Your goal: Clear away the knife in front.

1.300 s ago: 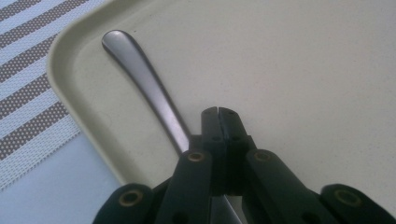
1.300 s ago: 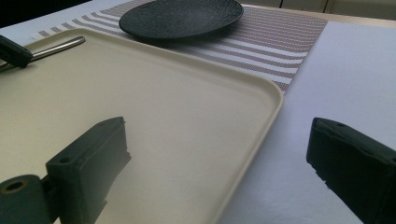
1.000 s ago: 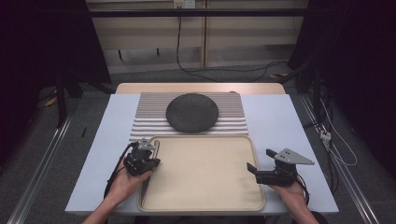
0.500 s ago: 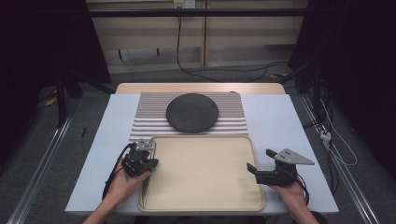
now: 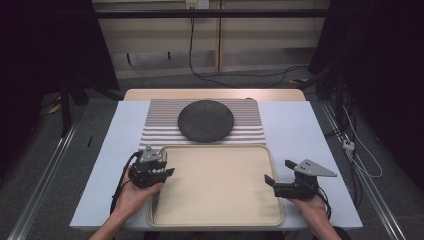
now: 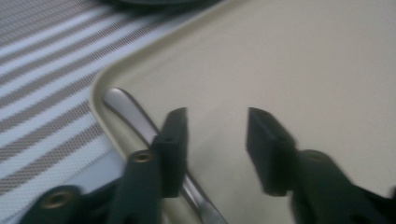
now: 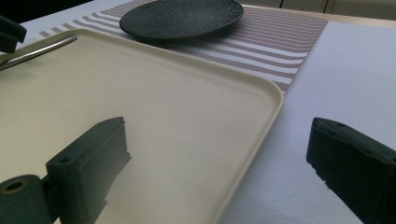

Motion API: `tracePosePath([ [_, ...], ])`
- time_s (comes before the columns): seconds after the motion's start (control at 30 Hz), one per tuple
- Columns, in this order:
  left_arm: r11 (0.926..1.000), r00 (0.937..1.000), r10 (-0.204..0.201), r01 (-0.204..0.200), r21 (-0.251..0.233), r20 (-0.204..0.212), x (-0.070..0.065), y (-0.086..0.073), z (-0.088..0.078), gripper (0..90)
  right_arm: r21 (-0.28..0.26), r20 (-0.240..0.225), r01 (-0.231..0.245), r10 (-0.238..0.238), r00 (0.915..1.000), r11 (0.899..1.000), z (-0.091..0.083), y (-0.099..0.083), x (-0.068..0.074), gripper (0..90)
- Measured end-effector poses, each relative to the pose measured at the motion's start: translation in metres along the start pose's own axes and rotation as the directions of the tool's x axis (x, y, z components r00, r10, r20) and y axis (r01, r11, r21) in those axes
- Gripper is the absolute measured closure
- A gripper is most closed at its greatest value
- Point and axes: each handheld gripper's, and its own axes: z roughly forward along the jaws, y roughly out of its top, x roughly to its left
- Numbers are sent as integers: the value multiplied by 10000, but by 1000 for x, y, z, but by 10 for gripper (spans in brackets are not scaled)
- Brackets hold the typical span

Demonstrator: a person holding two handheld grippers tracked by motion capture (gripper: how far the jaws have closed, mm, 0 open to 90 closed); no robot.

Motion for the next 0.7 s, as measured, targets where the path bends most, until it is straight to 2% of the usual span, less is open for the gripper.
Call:
tracePosePath([
  [0.07,9995,9995,-301,302,-97,73,2,2,1,326,-3,5,-3,3,10000,10000,0,0,0,56],
  [0.13,9991,9992,-392,393,-132,74,3,5,0,192,-8,0,7,-7,10000,10000,0,0,0,56],
  [0.2,9969,9969,-761,766,-197,210,5,7,-2,134,-11,2,9,-9,10000,10000,0,0,0,56],
  [0.27,9954,9950,-910,921,-255,416,7,9,-6,115,-10,0,11,-11,10000,10000,0,0,0,56],
  [0.3,9945,9945,-969,983,-349,384,8,9,-8,103,-23,0,19,-19,10000,10000,0,0,0,56],
  [0.4,9913,9936,-1131,1134,-666,77,9,7,-14,44,-35,10,52,-52,10000,10000,0,0,-1,56],
  [0.47,9928,9951,-967,950,-723,-196,10,4,-18,49,-35,7,50,-50,10000,10000,-1,0,-1,56],
  [0.57,9883,9927,-1198,1181,-965,-121,16,2,-25,51,-48,38,18,-18,10000,10000,-1,0,0,56],
  [0.7,9848,9904,-1217,1122,-1326,-660,19,-4,-37,53,-38,51,16,-16,10000,10000,-2,-1,0,56],
])
